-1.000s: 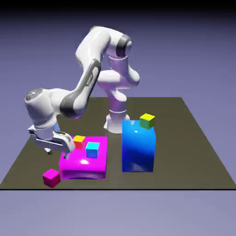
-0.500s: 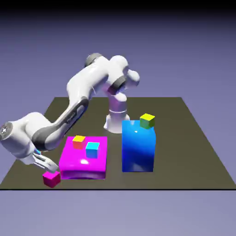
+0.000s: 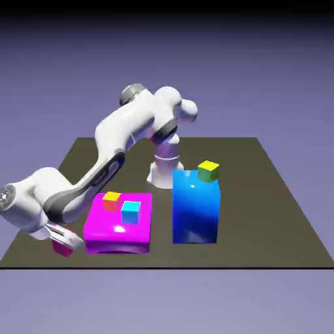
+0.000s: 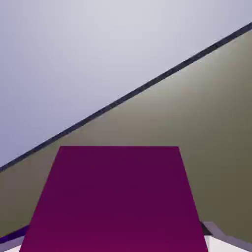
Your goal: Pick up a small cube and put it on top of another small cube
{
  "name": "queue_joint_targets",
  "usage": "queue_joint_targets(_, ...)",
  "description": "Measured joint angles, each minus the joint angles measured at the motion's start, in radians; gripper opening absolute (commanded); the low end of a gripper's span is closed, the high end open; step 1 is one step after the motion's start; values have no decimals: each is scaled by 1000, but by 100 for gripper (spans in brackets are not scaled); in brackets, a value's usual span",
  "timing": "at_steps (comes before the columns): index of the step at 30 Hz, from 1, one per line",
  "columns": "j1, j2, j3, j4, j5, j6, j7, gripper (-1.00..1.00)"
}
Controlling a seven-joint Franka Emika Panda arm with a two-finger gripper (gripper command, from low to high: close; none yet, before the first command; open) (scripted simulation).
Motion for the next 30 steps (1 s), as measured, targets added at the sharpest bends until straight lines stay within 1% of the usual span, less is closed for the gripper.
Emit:
queue_joint_targets(23,139,-834,472,-705,-759,187,-60,-100)
queue_joint_targets(24,155,-843,456,-739,-782,193,-71,-100)
queue_joint_targets(26,159,-842,448,-747,-786,194,-75,-100)
queue_joint_targets(29,148,-818,443,-853,-791,324,-68,-100)
queue_joint_targets(30,145,-810,441,-887,-793,366,-66,100)
